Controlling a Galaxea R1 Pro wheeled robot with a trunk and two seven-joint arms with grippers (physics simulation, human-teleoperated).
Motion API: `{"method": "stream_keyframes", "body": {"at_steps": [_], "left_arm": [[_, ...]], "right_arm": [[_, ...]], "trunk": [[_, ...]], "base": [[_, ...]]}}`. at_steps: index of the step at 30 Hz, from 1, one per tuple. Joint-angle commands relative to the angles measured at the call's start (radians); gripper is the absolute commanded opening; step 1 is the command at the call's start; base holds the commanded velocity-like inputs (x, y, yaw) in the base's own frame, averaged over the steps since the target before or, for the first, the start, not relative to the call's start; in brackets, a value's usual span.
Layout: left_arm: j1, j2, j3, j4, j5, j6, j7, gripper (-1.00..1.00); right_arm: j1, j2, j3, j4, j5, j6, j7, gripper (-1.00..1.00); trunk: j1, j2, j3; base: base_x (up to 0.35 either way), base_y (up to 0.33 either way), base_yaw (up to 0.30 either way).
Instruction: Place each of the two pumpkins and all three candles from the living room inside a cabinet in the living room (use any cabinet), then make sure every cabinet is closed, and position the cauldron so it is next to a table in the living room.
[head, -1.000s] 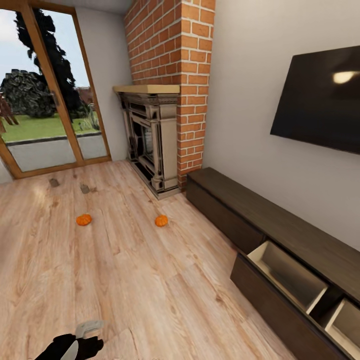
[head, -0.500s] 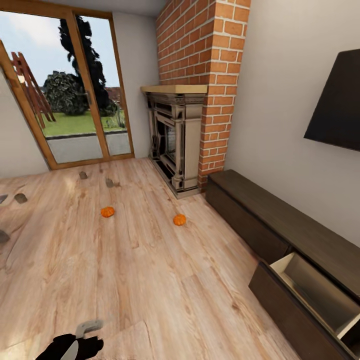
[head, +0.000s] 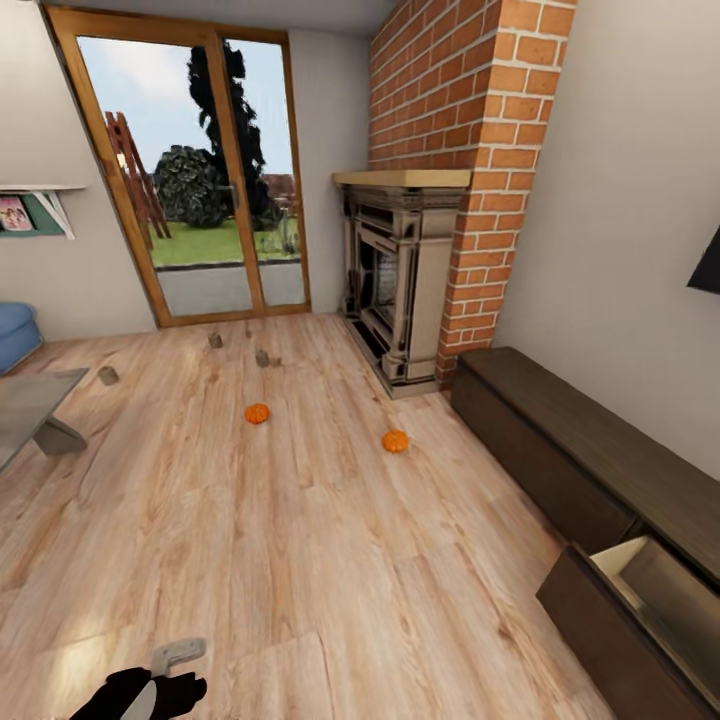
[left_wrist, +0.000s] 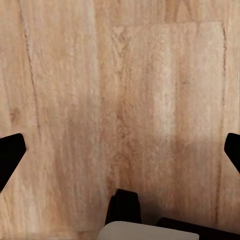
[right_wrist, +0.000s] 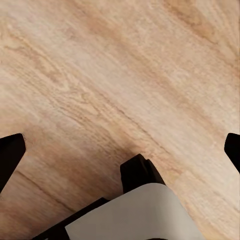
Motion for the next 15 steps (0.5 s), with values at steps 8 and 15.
{"method": "stream_keyframes", "body": {"at_steps": [8,15], "left_arm": [[-0.001,0.001,-0.013,-0.002,0.011,0.002,0.008,1.00],[-0.001,0.001,-0.013,-0.002,0.011,0.001,0.008,1.00]], "right_arm": [[0.000,-0.001,0.008,-0.004,-0.007,0.005,-0.007,1.00],[0.000,-0.001,0.008,-0.004,-0.007,0.005,-0.007,1.00]], "trunk": [[0.000,-0.001,-0.001],[0.000,-0.001,-0.001]], "base": [[0.175,0.146,0.036],[0.317,0.044,0.001]]}}
